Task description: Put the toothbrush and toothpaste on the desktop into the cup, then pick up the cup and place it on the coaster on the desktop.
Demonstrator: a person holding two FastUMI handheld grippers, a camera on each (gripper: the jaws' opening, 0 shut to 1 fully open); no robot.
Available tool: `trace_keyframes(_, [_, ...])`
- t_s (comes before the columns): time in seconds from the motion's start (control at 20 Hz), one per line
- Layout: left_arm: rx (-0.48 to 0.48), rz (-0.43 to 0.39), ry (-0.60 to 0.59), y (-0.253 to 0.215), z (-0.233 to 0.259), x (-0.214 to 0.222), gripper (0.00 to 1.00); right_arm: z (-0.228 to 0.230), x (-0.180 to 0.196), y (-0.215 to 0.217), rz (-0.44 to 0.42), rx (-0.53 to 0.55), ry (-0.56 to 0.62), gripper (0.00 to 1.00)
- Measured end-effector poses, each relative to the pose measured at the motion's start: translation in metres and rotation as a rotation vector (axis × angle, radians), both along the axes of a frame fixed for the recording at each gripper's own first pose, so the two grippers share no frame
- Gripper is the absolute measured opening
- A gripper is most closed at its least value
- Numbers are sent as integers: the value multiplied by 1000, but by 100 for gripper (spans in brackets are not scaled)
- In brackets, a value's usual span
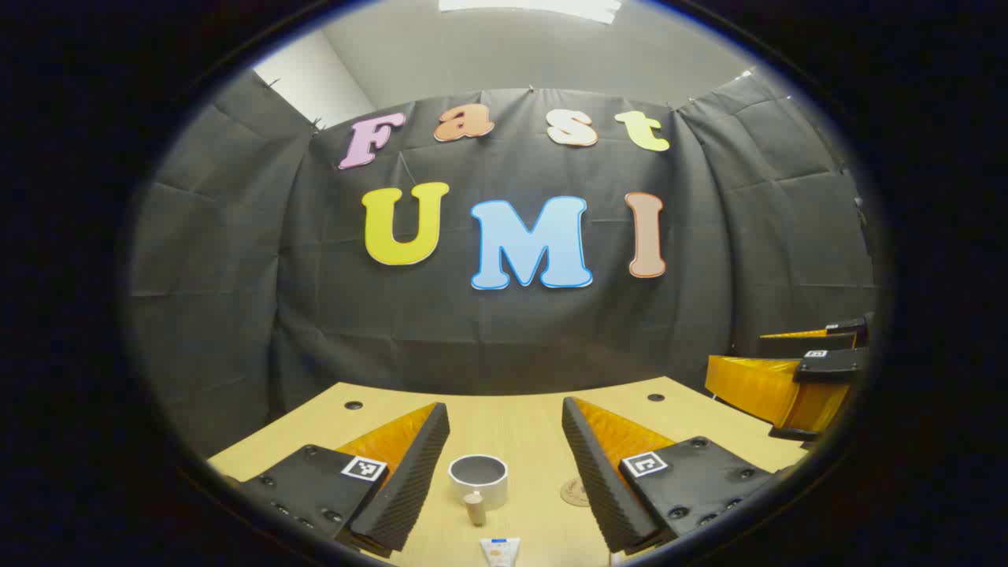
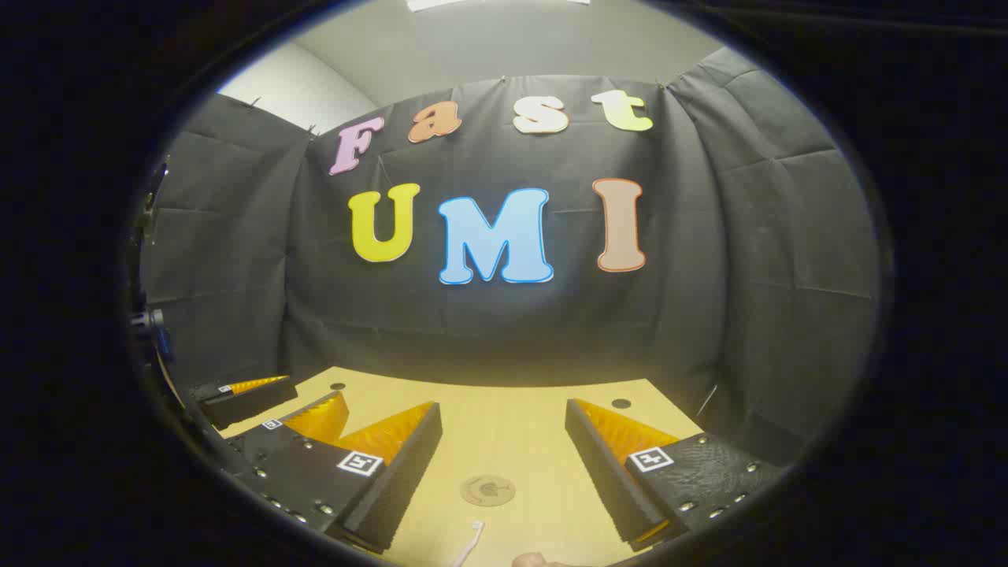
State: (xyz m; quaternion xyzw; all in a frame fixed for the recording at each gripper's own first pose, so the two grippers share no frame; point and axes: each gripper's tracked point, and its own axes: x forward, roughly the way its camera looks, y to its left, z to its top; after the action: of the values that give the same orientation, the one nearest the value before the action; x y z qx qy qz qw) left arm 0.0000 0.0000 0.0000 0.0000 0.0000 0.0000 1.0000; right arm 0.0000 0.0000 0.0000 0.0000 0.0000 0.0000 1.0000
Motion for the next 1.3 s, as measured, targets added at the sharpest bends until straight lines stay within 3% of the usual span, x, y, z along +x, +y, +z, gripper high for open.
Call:
trace_keyframes(0.8, [-14, -18, 46, -7, -13, 8, 92, -36, 10, -12, -33, 49, 155, 96])
trace_keyframes(1.05, [-46, -29, 131, -5, -37, 12, 93, -54, 13, -7, -12, 78, 230, 98])
trace_keyframes(1.3, [-138, -45, 355, -5, -95, 10, 94, -87, 18, 3, 27, 117, 376, 98])
